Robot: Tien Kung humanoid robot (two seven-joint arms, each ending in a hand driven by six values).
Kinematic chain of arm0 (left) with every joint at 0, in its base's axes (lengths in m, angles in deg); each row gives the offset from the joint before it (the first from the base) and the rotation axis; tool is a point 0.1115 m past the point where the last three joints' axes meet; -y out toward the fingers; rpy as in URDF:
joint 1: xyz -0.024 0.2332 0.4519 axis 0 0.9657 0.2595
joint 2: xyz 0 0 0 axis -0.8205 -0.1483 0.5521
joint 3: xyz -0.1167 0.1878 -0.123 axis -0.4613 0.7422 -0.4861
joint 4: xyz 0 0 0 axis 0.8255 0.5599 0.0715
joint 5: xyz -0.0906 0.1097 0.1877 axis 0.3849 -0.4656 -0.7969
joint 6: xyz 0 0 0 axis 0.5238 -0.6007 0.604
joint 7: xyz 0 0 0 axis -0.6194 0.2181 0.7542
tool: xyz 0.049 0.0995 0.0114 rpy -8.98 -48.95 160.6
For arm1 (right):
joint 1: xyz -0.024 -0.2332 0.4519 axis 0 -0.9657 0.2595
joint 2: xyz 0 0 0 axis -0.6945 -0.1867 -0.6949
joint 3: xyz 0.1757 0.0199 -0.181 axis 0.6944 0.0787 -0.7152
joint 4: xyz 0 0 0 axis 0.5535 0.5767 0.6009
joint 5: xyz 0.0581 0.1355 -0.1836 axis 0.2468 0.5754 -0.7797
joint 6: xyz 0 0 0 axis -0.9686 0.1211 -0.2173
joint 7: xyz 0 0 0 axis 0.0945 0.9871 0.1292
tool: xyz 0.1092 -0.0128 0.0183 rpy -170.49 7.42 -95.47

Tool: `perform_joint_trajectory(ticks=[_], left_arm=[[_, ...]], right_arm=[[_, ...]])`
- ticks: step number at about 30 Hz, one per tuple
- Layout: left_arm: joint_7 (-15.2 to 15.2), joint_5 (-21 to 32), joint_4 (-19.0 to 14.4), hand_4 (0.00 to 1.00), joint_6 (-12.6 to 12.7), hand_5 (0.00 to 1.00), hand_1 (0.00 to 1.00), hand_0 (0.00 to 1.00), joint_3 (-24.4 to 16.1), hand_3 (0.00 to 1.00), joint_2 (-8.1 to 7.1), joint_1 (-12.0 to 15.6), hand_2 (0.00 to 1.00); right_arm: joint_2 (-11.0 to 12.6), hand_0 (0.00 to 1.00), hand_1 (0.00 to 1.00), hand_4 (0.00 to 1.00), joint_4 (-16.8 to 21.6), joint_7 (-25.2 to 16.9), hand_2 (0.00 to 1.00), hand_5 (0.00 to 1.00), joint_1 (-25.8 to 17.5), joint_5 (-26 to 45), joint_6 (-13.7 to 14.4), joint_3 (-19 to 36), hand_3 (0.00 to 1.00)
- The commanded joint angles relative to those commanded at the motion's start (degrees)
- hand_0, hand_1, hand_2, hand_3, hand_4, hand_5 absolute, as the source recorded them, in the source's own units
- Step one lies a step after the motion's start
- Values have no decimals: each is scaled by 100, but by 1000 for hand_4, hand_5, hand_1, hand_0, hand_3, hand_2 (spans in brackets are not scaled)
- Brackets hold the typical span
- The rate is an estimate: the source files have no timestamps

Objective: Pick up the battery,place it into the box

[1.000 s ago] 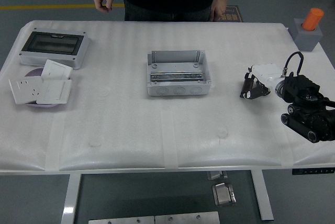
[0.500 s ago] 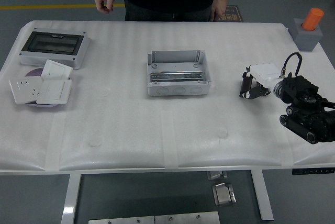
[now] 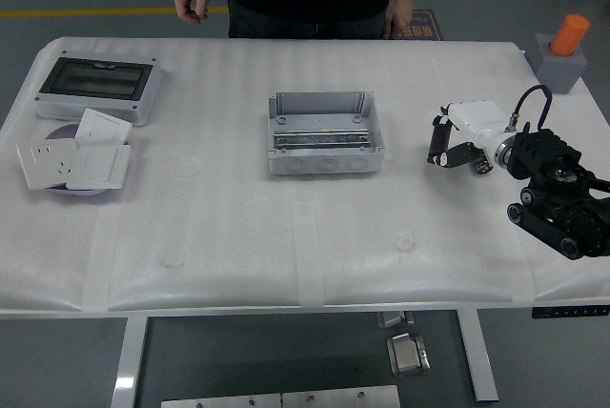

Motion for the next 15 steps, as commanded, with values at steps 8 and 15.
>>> perform_joint_trajectory(ticks=[8, 15], left_arm=[[2, 67, 9, 622, -1, 369, 617, 591, 50, 664, 5, 5, 514], [15, 180, 26, 624, -12, 370, 617, 590, 156, 665, 2, 12, 515]], right_arm=[[-28, 538, 594, 451, 915, 111, 596, 114, -9, -251, 29, 542, 623], [-491, 541, 594, 465, 911, 130, 595, 114, 287, -139, -5, 471, 619]])
